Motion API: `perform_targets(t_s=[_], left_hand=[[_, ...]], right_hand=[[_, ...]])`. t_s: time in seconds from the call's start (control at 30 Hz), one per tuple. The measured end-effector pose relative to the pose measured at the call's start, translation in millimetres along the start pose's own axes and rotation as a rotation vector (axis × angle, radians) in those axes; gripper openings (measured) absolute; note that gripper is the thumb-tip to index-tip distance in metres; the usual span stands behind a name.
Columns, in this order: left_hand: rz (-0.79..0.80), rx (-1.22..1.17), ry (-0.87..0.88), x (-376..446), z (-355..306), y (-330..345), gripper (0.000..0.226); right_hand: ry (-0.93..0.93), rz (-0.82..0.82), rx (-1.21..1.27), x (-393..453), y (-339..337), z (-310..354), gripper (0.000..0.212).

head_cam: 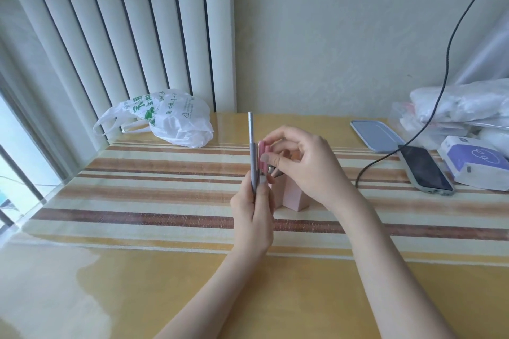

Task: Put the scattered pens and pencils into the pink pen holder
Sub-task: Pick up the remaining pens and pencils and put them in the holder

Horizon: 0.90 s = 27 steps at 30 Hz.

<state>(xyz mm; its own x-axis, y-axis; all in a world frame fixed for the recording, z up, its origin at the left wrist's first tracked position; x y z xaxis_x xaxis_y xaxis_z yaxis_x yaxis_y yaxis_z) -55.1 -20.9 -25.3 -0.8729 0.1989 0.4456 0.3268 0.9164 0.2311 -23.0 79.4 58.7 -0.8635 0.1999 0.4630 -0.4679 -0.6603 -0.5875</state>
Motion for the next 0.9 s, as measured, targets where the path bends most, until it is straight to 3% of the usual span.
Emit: perform_targets(t_s=[0.13, 0.3, 0.4, 0.73, 0.83, 0.9], left_hand=[[0.026, 0.012, -0.015, -0.7, 4.5, 3.2, 0.028], [-0.004, 0.071, -0.069, 1.7, 15.6, -1.9, 0.026], [0.009, 0.113, -0.049, 1.6, 15.5, 0.3, 0.026], [0.062, 0.199, 0.013, 1.9, 13.0, 4.5, 0.022], [0.066, 0.209, 0.017, 1.8, 12.5, 4.0, 0.023], [0.067, 0.220, 0.025, 1.9, 10.3, 4.3, 0.025]], right_hand=[[0.002, -0.178, 0.118, -0.3, -26.5, 0.6, 0.020], [-0.063, -0.765, 0.205, -27.2, -107.0, -6.1, 0.019], [-0.085, -0.951, 0.128, -45.1, -125.7, -4.0, 0.020], [-0.170, -1.128, 0.050, -61.8, -130.2, 3.6, 0.019], [-0.130, -1.043, -0.054, -53.0, -117.8, -1.8, 0.009], [-0.092, -0.885, -0.171, -37.4, -101.9, -8.4, 0.004]])
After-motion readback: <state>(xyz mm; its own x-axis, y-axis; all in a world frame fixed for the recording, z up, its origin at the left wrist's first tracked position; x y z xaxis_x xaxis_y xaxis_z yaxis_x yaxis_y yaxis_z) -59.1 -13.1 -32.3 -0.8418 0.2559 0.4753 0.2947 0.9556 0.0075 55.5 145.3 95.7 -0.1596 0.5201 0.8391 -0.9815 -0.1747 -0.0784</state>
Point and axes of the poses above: each hand's wrist, its own x-axis towards the middle knuckle, its own y-axis out of the palm, z = x × y, the point moved 10 cm from there along x, towards the middle knuckle, and after that the axes turned 9 degrees about -x, right-handed, at the moved point
